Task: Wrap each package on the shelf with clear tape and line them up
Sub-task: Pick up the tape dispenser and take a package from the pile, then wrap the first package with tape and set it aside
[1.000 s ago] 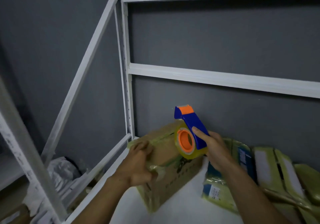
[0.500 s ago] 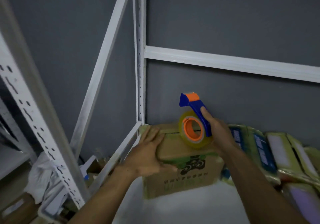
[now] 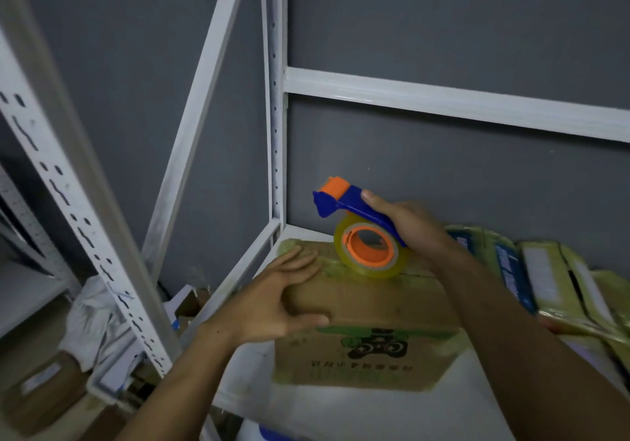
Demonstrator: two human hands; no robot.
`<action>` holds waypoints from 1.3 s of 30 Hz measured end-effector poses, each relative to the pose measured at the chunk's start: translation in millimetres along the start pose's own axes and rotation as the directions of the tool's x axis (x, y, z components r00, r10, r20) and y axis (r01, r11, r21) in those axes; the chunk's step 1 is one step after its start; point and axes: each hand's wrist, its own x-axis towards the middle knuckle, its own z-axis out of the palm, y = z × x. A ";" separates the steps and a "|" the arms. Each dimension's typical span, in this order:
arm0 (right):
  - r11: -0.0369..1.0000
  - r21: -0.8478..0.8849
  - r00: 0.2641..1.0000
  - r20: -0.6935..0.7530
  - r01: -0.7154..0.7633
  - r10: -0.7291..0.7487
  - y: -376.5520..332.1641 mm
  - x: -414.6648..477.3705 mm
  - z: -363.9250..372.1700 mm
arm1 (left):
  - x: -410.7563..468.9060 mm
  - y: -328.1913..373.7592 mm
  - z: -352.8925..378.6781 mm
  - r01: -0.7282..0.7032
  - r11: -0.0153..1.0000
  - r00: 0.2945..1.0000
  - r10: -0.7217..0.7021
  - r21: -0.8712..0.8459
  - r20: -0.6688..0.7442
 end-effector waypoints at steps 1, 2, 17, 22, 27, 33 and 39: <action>0.999 -0.044 1.000 0.019 0.007 -0.007 -0.4 0.6 0.4 | -3.5 1.0 -0.7 0.027 0.997 0.999 -0.029 -0.069 -0.029; 0.997 -0.078 0.999 0.041 0.013 -0.010 -1.0 0.7 0.1 | -7.1 2.0 -0.5 0.067 0.990 0.995 -0.076 -0.121 -0.069; 0.936 -0.345 0.997 0.063 0.064 -0.045 -19.6 2.1 7.1 | -5.0 19.8 -6.4 0.150 0.696 0.887 -0.409 -0.702 -0.215; 0.954 -0.282 0.990 0.116 0.105 -0.074 -8.2 -0.2 7.0 | 8.3 30.3 -19.6 0.178 0.646 0.804 -0.530 -0.743 -0.269; 0.966 -0.228 0.981 0.172 0.125 -0.086 -1.9 -2.1 -1.3 | 26.8 48.5 -33.4 0.196 0.563 0.836 -0.524 -0.803 -0.163; 0.969 -0.169 0.966 0.216 0.179 -0.141 7.0 -4.3 -8.8 | 39.2 60.9 -34.3 0.156 0.513 0.867 -0.480 -0.844 -0.131; 0.972 -0.101 0.948 0.263 0.212 -0.179 12.5 -7.4 -15.0 | 41.7 63.4 -36.2 0.132 0.478 0.867 -0.481 -0.868 -0.133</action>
